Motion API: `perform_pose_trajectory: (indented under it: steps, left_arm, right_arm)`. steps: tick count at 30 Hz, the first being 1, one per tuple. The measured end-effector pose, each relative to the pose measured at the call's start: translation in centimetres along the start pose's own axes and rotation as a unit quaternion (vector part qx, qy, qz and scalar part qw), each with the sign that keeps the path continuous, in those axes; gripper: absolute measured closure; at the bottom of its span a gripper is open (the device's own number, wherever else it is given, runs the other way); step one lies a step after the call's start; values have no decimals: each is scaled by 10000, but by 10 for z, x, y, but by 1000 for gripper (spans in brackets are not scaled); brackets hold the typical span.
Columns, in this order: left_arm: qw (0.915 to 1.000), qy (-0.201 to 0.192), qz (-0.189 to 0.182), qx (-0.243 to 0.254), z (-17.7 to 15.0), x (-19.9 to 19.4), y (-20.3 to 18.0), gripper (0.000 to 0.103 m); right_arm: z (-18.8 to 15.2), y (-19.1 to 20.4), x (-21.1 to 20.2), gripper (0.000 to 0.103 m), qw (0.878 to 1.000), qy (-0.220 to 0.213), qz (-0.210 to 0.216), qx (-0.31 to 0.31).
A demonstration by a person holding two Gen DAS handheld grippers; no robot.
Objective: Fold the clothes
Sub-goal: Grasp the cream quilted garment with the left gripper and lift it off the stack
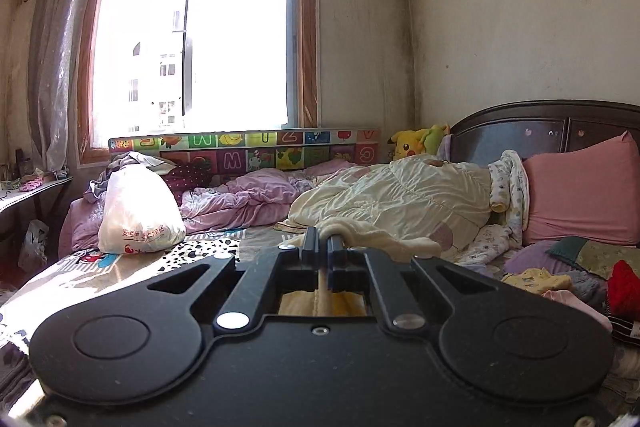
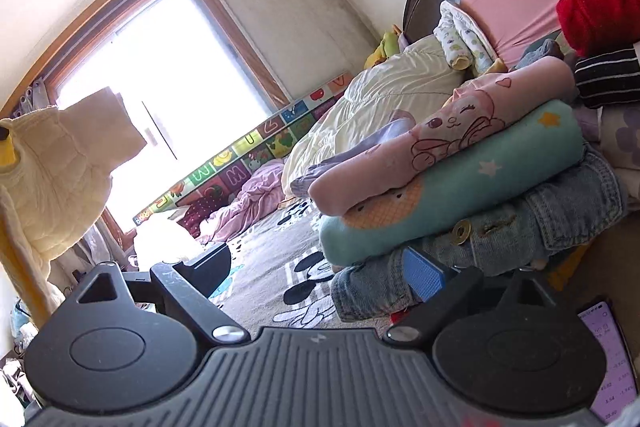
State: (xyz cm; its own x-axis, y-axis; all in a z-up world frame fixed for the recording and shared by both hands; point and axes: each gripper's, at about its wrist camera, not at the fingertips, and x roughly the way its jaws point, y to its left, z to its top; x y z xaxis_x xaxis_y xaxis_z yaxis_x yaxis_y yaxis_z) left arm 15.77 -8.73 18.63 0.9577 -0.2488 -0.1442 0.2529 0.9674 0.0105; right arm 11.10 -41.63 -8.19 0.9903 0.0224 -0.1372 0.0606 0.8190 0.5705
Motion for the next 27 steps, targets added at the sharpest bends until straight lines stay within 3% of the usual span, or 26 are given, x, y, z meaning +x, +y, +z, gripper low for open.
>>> perform_pose_trajectory:
  steps: [3, 9, 12, 18, 22, 27]
  left_arm:
    - [9995, 40, -88, -295, -4, -7, 15, 101]
    - [9996, -142, -3, -245, 1, -19, 29, 101]
    - [9997, -96, 224, 31, -9, -24, 39, 101]
    - [9937, 887, 626, 260, -83, -19, 69, 101]
    - [9836, 1564, 890, 131, -137, -17, 84, 101]
    - [9675, 2131, 1340, -237, -185, -20, 111, 101]
  right_arm:
    - [-10, 19, 8, 11, 9995, 222, 158, -164]
    - [-38, 63, 12, 11, 9947, 641, 530, -607]
    - [-48, 79, 15, 11, 9913, 807, 658, -804]
    - [-58, 93, 19, 12, 9867, 1054, 756, -984]
    - [-58, 90, 21, 12, 9861, 1137, 760, -940]
    - [-59, 91, 24, 12, 9843, 1276, 773, -943]
